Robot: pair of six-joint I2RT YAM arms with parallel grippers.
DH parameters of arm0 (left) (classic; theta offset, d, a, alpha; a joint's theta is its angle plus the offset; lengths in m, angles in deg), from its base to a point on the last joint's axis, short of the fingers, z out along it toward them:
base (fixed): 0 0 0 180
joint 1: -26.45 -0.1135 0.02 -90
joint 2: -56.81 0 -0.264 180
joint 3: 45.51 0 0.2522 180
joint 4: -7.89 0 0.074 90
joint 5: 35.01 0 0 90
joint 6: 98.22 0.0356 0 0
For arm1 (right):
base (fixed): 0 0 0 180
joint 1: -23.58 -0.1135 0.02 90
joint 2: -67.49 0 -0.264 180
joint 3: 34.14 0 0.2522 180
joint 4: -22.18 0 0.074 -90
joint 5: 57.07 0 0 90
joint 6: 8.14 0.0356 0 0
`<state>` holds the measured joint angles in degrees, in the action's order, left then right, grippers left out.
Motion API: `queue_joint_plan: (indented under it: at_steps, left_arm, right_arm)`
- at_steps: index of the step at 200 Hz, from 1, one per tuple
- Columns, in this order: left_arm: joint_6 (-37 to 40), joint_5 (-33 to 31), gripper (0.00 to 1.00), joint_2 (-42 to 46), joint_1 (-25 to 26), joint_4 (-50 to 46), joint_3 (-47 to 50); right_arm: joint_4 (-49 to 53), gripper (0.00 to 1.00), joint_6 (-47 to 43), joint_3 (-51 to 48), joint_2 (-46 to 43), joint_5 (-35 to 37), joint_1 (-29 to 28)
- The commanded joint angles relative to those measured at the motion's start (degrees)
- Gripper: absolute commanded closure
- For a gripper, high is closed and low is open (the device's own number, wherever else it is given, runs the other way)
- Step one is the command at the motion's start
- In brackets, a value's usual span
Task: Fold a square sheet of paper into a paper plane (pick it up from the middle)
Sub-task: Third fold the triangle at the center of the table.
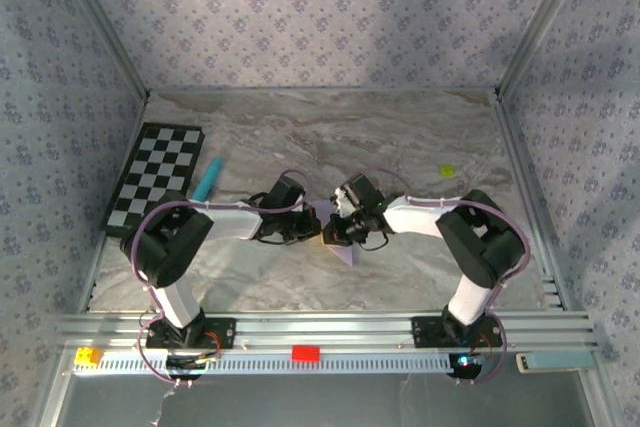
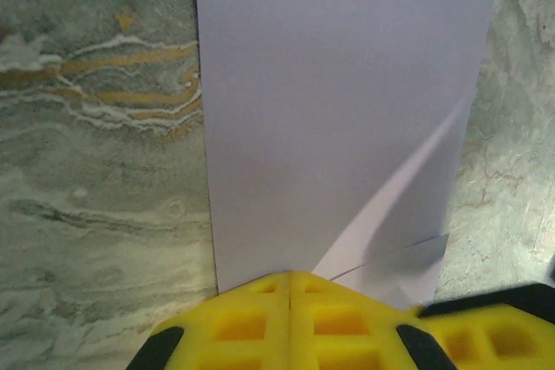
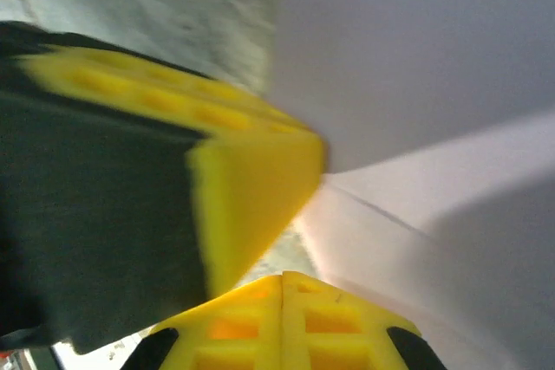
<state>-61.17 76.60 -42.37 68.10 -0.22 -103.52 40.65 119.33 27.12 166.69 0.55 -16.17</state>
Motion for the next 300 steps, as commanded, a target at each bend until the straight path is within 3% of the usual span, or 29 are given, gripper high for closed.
queue_joint_plan:
  at_steps: [1,201,247,300]
  left_arm:
    - [1.2,-3.0,1.0,-2.6,0.0,-5.8,0.0]
    - [1.9,-3.0,1.0,-3.7,-0.1,-6.7,-0.7]
    - [1.4,-3.0,1.0,-3.4,-0.2,-6.5,-0.4]
    - [-7.2,-3.9,1.0,-0.1,0.6,-0.7,4.0]
  right_arm:
    - [0.3,0.95,-0.7,-1.2,1.8,0.7,-0.2]
    - [-1.4,0.89,-1.0,-18.8,-15.0,-2.8,2.8]
    - [0.6,0.88,-4.8,-21.8,-16.8,-2.3,5.1]
    - [3.2,0.84,-3.9,-20.4,-25.1,-0.4,7.7]
